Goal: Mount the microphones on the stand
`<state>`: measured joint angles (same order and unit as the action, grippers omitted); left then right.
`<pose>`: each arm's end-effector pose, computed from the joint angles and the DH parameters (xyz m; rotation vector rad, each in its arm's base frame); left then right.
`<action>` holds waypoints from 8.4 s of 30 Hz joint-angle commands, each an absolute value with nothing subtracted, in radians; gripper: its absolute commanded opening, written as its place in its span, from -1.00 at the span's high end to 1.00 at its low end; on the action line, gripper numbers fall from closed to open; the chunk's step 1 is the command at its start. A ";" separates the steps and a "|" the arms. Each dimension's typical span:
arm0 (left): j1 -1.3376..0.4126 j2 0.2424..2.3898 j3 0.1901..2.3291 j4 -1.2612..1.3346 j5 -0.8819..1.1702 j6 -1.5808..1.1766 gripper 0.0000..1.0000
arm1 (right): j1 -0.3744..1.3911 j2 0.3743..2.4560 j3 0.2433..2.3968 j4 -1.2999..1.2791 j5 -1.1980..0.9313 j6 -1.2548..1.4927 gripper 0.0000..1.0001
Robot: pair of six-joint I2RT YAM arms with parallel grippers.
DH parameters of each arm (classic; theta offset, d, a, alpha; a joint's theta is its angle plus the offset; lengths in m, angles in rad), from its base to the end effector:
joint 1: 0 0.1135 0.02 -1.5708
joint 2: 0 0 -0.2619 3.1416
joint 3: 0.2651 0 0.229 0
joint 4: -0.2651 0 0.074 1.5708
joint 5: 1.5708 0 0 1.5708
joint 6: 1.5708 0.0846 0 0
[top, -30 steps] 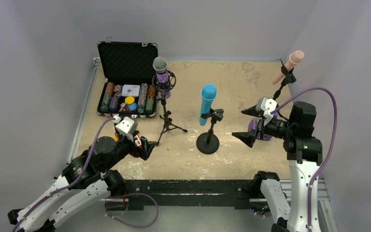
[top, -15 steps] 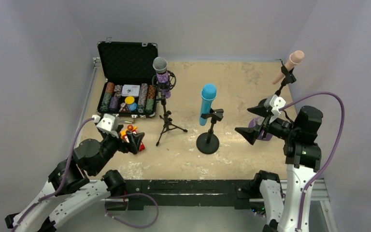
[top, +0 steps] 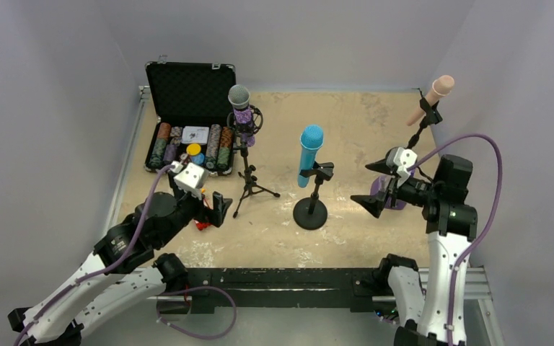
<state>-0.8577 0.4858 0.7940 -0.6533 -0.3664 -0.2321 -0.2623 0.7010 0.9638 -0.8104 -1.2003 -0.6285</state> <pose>0.1045 -0.0745 0.3082 0.3483 1.8791 -0.3905 0.1238 0.0484 0.3433 -0.9430 1.5383 0.6328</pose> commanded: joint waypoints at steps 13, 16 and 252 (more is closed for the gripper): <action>-0.854 0.416 0.701 -0.515 -0.135 -0.110 -1.00 | 0.059 0.905 0.718 -0.267 -1.254 -0.652 -0.83; -0.855 0.376 0.684 -0.520 -0.146 -0.128 -1.00 | 0.112 0.969 0.688 -0.103 -1.230 -0.564 -0.76; -0.855 0.259 0.775 -0.787 -0.456 -0.310 -1.00 | 0.015 0.648 1.002 -0.503 -0.532 0.011 -0.98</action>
